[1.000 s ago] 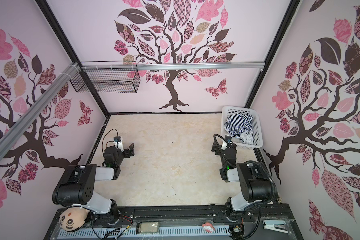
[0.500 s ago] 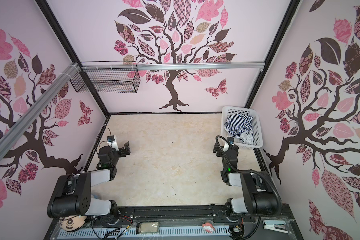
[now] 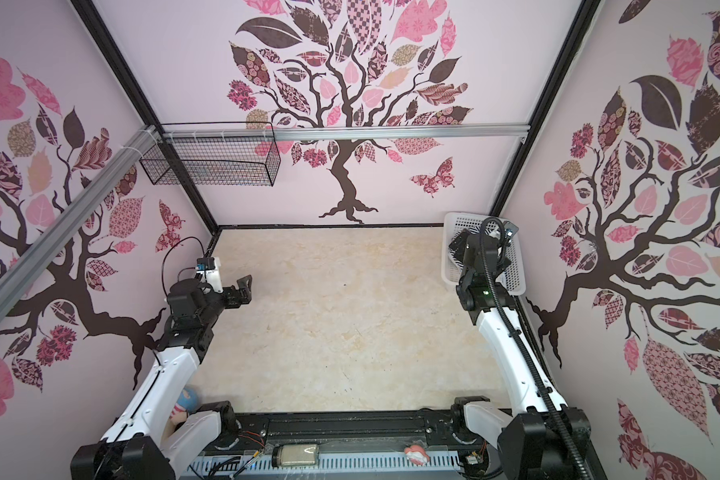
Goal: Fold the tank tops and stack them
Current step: 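Reach the right gripper into the white basket onto the striped tank top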
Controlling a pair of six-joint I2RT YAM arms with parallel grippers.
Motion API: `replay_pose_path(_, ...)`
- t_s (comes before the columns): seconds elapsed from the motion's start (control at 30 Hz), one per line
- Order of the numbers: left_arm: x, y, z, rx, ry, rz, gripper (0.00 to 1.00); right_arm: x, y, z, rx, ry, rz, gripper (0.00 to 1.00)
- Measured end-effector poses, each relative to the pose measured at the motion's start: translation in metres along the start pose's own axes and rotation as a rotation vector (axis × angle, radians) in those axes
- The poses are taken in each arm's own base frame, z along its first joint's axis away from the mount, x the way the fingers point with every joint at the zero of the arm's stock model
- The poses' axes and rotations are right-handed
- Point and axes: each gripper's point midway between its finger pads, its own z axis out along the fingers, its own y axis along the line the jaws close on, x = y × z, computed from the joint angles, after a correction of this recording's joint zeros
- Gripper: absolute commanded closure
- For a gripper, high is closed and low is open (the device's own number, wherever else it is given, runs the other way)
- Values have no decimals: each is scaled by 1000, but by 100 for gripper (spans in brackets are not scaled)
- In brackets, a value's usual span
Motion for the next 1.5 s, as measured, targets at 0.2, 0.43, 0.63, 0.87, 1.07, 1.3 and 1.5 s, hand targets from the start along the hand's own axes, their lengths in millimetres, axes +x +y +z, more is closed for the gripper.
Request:
replay_pose_path(0.2, 1, -4, 4, 33, 180, 37, 3, -32, 43, 71, 65, 143, -59, 0)
replay_pose_path(0.43, 23, -13, -5, 90, 332, 58, 3, 55, -33, 187, 208, 524, -30, 1)
replay_pose_path(0.63, 30, -26, -26, 147, 313, 88, 4, 152, -69, 204, 288, 797, -85, 5)
replay_pose_path(0.87, 59, -35, -27, 192, 372, 82, 8, 185, -54, 203, 223, 889, -99, 10)
replay_pose_path(1.07, 65, -39, -27, 209, 381, 81, 9, 209, -51, 212, 191, 948, -75, 12)
replay_pose_path(1.3, 71, -41, -26, 216, 389, 83, 9, 221, -56, 219, 212, 961, -88, 11)
replay_pose_path(1.5, 71, -42, -24, 217, 373, 87, 9, 231, -66, 220, 279, 949, -133, 32)
